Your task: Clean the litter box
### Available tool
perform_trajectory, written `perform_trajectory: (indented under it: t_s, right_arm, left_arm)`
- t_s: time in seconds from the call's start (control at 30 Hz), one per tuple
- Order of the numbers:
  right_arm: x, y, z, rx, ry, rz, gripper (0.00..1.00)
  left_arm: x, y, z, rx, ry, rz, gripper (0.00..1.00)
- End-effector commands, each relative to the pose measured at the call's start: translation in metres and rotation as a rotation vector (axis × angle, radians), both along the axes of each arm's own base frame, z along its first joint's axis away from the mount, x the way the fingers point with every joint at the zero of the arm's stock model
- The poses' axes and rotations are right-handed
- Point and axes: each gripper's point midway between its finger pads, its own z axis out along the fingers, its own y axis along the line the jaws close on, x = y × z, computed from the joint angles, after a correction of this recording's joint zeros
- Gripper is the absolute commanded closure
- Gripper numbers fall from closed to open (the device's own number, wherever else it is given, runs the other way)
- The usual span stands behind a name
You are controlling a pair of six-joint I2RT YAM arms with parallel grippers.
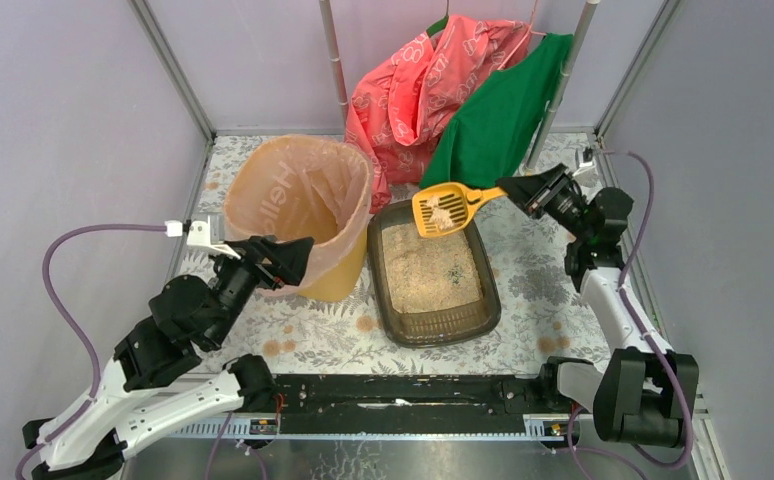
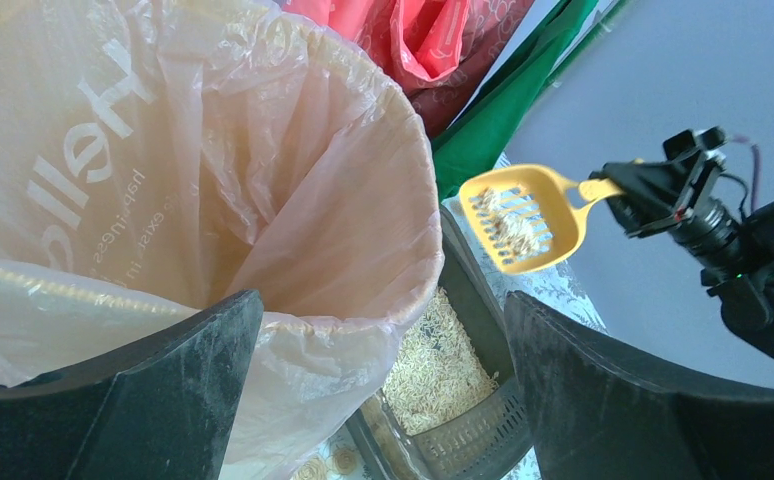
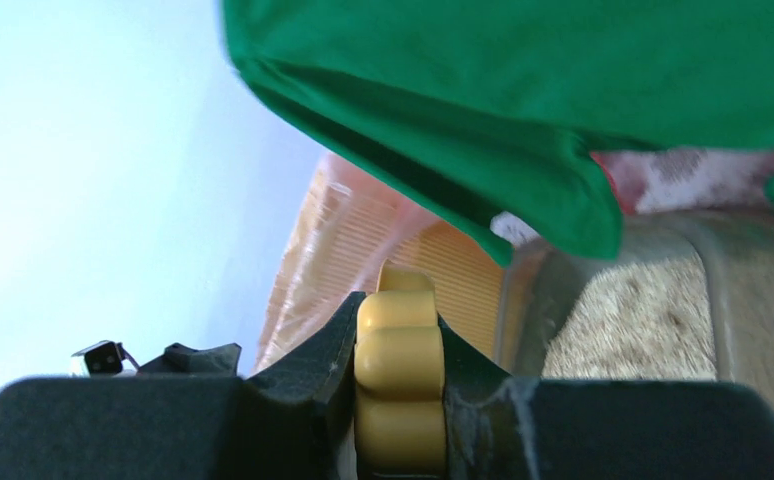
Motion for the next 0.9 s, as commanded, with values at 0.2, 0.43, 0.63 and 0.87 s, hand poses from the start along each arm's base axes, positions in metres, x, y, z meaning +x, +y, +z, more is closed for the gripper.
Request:
perform_trajectory:
  t_s: [0.2, 0.43, 0.63, 0.87]
  right_arm:
    - [0.011, 0.014, 0.099, 0.003, -0.162, 0.043, 1.0]
    - [0.021, 0.051, 0.149, -0.008, -0.224, 0.115, 1.0]
    - [0.035, 0.09, 0.168, -0.03, -0.225, 0.172, 1.0]
    - [0.048, 0.155, 0.178, -0.05, -0.233, 0.265, 1.0]
  left_arm:
    - [-0.004, 0.013, 0.009, -0.008, -0.029, 0.022, 0.01]
    - [-0.009, 0.022, 0.009, -0.019, -0.031, 0.029, 0.01]
    - [-0.015, 0.034, 0.008, -0.042, -0.035, 0.042, 0.01]
    - [-0.021, 0.047, 0.008, -0.048, -0.04, 0.056, 0.01]
